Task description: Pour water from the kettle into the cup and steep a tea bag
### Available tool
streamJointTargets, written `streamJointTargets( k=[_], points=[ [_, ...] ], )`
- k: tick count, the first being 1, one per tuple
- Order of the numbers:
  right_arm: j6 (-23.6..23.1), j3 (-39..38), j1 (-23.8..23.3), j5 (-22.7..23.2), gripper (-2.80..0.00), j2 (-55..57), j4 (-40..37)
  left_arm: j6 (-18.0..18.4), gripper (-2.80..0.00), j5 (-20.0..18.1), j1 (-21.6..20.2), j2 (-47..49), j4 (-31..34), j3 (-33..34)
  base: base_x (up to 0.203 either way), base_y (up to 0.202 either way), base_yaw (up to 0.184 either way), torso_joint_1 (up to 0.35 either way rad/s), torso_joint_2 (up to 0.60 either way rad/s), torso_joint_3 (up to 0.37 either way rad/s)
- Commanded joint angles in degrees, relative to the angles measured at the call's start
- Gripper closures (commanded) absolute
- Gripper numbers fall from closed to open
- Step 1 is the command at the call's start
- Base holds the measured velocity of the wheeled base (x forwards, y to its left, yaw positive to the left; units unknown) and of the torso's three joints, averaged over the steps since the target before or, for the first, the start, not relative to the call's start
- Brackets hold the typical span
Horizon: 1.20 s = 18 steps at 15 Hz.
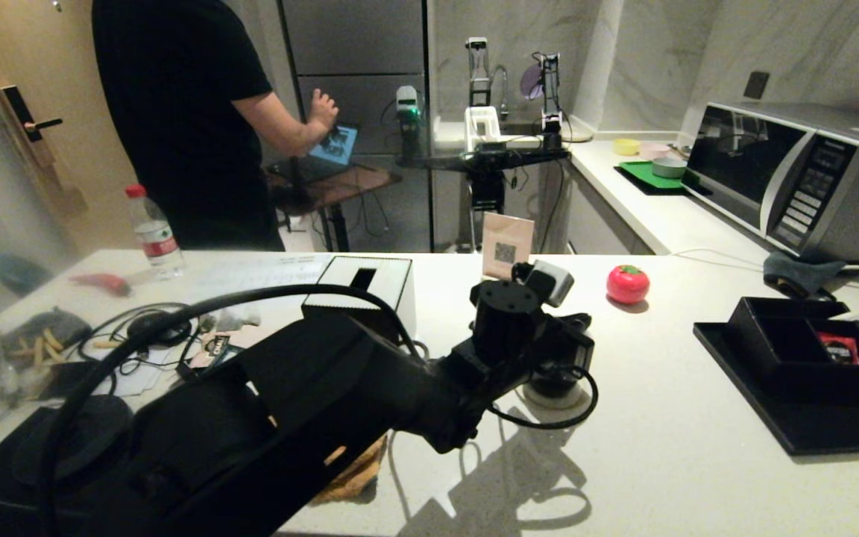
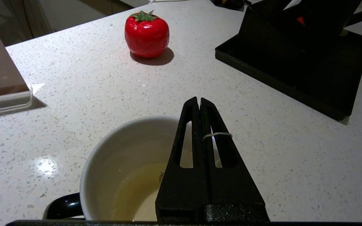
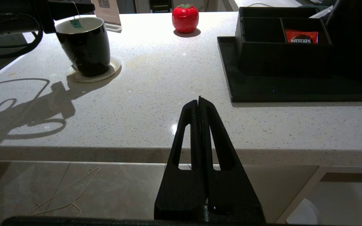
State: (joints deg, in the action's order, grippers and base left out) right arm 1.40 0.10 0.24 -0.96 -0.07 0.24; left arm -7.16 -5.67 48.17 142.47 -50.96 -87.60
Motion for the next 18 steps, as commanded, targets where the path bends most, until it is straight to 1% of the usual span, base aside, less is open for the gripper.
streamJointTargets(
  k=[1, 7, 8, 10, 12, 18],
  points=[
    [0.00, -0.01, 0.02, 0.00, 0.00, 0.07, 0.02, -0.05, 0.00, -0.04, 0.08, 0.16, -0.33, -0.21, 0.000, 0.000, 0.000, 0.000, 0.00, 0.000],
    [0.00, -0.01, 0.02, 0.00, 0.00, 0.07, 0.02, -0.05, 0.00, -0.04, 1.18, -4.37, 0.65, -1.85, 0.000, 0.000, 0.000, 0.000, 0.00, 0.000],
    [0.00, -0.01, 0.02, 0.00, 0.00, 0.07, 0.02, 0.21, 0.00, 0.01, 1.22, -5.35, 1.27, -2.44, 0.000, 0.000, 0.000, 0.000, 0.00, 0.000],
    [0.00, -0.01, 0.02, 0.00, 0.00, 0.07, 0.02, 1.83, 0.00, 0.04, 1.19, -7.24, 2.53, -3.37, 0.000, 0.000, 0.000, 0.000, 0.00, 0.000],
    [0.00, -0.01, 0.02, 0.00, 0.00, 0.07, 0.02, 2.24, 0.00, 0.04, 1.13, -8.45, 3.30, -3.72, 0.000, 0.000, 0.000, 0.000, 0.00, 0.000],
    [0.00, -0.01, 0.02, 0.00, 0.00, 0.07, 0.02, 2.24, 0.00, 0.26, 0.79, -7.43, 3.24, -3.11, 0.000, 0.000, 0.000, 0.000, 0.00, 0.000]
  ],
)
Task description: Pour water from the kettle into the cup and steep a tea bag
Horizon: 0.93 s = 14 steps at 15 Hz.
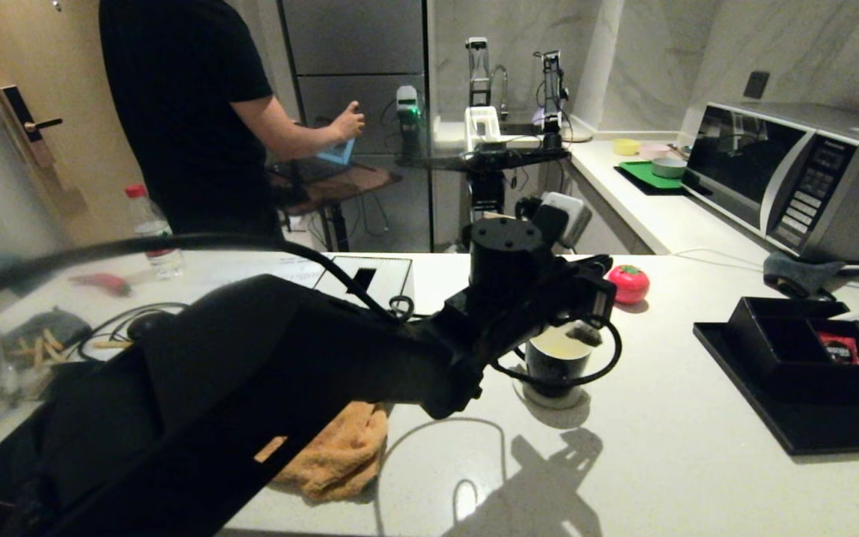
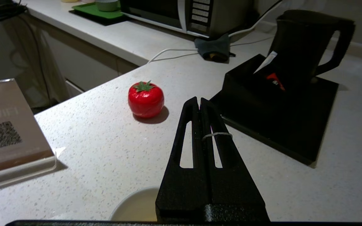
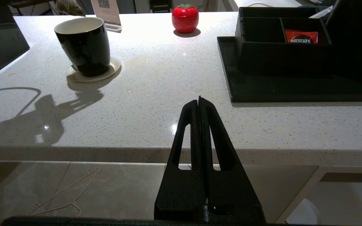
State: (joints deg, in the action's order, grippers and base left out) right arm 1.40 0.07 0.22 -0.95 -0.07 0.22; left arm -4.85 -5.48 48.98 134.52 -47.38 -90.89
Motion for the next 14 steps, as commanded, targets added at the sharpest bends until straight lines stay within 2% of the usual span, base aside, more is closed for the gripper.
streamJointTargets(
  k=[1, 9, 14],
  points=[
    [0.00, 0.01, 0.04, -0.02, 0.00, 0.07, 0.04, -0.07, 0.00, 0.87, -0.03, 1.19, -0.34, 0.19, 0.000, 0.000, 0.000, 0.000, 0.00, 0.000],
    [0.00, 0.01, 0.04, -0.02, 0.00, 0.07, 0.04, -0.14, 0.00, 1.18, -0.90, 7.62, -0.73, -0.06, 0.000, 0.000, 0.000, 0.000, 0.00, 0.000],
    [0.00, 0.01, 0.04, -0.02, 0.00, 0.07, 0.04, -0.16, 0.00, 1.23, -0.82, 7.89, -0.55, -2.02, 0.000, 0.000, 0.000, 0.000, 0.00, 0.000]
  ],
)
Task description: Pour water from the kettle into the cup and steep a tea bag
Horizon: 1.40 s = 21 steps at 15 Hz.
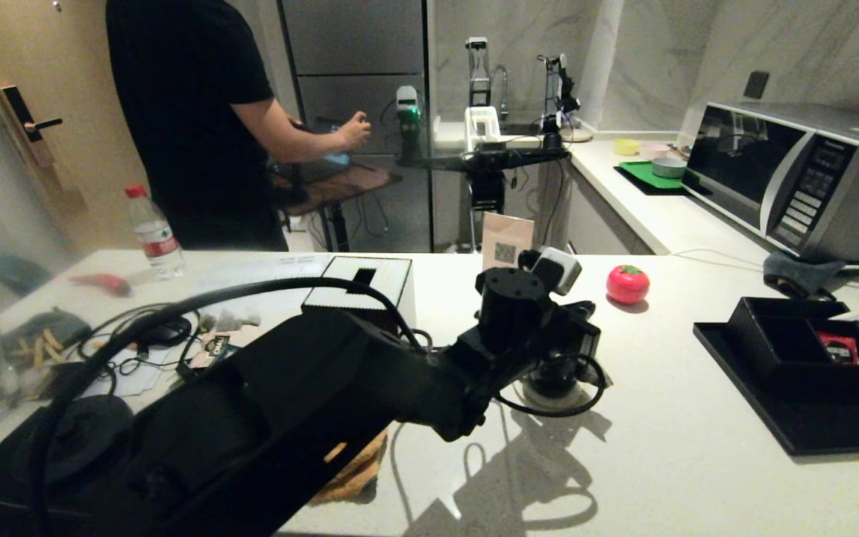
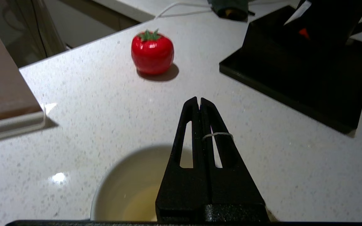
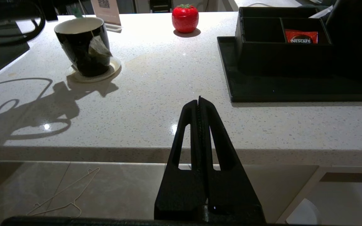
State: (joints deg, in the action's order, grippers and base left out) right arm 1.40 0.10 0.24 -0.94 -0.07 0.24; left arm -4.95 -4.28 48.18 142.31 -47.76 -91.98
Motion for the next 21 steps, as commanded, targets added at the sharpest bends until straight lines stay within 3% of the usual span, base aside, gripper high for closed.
streamJointTargets(
  k=[1, 11, 21],
  points=[
    [0.00, -0.01, 0.02, -0.03, 0.00, 0.07, 0.02, -0.07, 0.00, 0.06, -0.01, -0.57, 0.01, -1.80, 0.000, 0.000, 0.000, 0.000, 0.00, 0.000],
    [0.00, -0.01, 0.02, -0.03, 0.00, 0.07, 0.02, -0.06, 0.00, 0.22, -0.01, -5.64, 0.13, -1.80, 0.000, 0.000, 0.000, 0.000, 0.00, 0.000],
    [0.00, -0.01, 0.02, -0.03, 0.00, 0.07, 0.02, -0.06, 0.00, 1.12, -0.45, -1.60, -0.40, -1.36, 0.000, 0.000, 0.000, 0.000, 0.00, 0.000]
  ],
)
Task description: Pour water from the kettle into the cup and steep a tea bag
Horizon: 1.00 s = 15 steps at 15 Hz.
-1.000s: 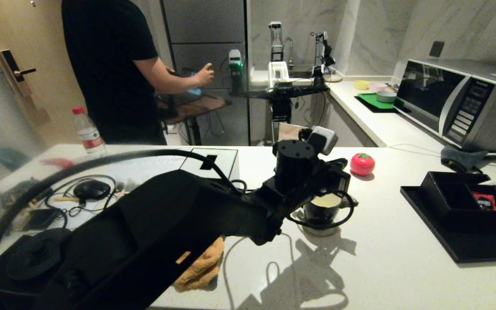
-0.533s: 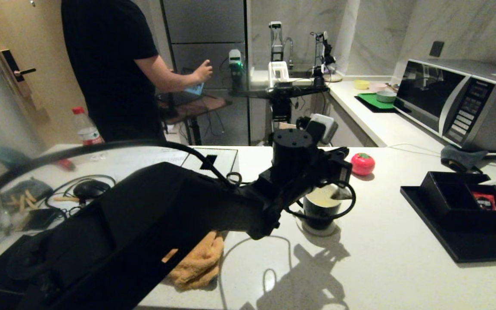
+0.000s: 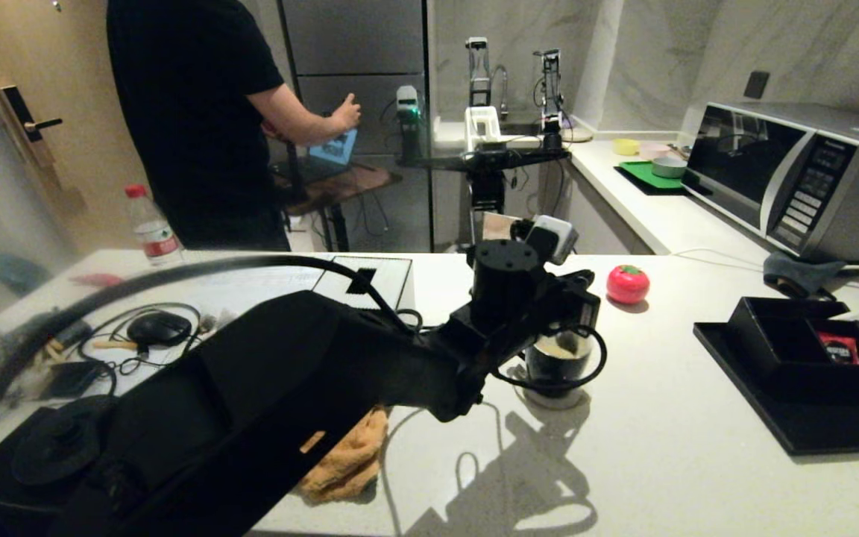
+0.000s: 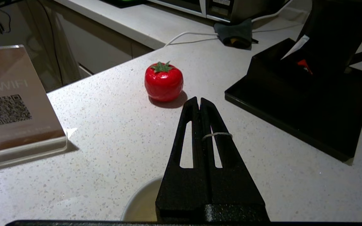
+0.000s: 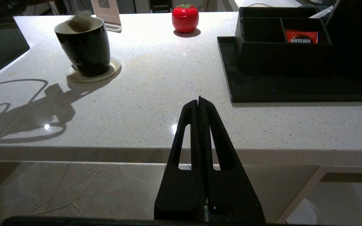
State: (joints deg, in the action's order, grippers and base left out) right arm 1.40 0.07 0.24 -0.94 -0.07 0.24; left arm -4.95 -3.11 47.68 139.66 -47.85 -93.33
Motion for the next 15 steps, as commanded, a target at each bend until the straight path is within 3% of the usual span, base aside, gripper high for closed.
streamJointTargets(
  k=[1, 15],
  points=[
    [0.00, 0.01, 0.02, -0.02, 0.00, 0.07, 0.02, -0.06, 0.00, 0.15, 0.05, 1.59, -0.40, -0.01, 0.000, 0.000, 0.000, 0.000, 0.00, 0.000],
    [0.00, 0.01, 0.02, -0.02, 0.00, 0.07, 0.02, -0.24, 0.00, 1.09, 0.05, 5.29, -0.58, 0.08, 0.000, 0.000, 0.000, 0.000, 0.00, 0.000]
  ],
)
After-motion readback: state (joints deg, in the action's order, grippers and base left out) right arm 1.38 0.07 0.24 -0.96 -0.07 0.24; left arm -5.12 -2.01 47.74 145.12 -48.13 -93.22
